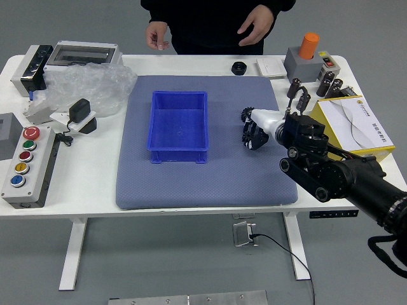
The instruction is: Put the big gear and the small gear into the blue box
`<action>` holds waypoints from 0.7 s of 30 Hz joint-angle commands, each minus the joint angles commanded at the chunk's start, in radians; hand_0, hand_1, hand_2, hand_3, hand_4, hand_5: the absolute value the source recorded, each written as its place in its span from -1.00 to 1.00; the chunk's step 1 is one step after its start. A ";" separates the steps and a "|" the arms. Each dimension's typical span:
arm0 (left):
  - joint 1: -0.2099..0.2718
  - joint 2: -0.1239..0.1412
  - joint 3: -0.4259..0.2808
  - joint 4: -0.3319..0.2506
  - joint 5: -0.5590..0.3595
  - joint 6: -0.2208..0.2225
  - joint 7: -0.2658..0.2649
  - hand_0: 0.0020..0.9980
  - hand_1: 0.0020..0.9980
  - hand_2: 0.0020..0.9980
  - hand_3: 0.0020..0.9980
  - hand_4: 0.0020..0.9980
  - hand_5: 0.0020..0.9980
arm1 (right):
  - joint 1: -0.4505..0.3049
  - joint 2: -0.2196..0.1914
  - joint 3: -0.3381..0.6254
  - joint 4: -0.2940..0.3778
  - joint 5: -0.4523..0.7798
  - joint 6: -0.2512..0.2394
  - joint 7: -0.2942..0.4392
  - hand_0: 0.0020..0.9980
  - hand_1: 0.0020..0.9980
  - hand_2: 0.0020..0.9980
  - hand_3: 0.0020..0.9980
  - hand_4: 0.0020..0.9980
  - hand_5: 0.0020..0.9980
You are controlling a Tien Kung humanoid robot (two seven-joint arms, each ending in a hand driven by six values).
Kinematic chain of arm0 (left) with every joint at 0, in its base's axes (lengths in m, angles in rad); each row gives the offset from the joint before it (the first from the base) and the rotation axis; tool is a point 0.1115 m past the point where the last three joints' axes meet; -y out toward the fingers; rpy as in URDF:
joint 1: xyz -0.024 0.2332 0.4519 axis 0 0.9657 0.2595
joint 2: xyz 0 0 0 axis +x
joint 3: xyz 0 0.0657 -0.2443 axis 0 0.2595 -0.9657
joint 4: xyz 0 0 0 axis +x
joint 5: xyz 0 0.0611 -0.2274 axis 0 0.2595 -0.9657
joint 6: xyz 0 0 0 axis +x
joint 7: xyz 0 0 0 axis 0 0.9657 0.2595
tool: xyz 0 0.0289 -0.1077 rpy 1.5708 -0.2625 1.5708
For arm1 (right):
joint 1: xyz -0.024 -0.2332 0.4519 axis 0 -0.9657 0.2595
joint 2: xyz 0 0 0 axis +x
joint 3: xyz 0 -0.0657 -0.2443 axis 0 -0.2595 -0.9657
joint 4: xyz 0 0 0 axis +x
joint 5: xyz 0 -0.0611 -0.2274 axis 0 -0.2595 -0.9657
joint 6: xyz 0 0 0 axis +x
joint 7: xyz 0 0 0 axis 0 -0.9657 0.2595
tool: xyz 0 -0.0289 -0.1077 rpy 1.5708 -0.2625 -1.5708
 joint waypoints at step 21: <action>0.000 0.000 0.004 0.000 -0.004 0.000 -0.002 0.77 0.67 0.67 0.76 0.62 -0.33 | -0.010 -0.001 0.004 -0.009 -0.006 -0.049 0.007 0.30 -0.04 -0.05 -0.05 0.61 -1.00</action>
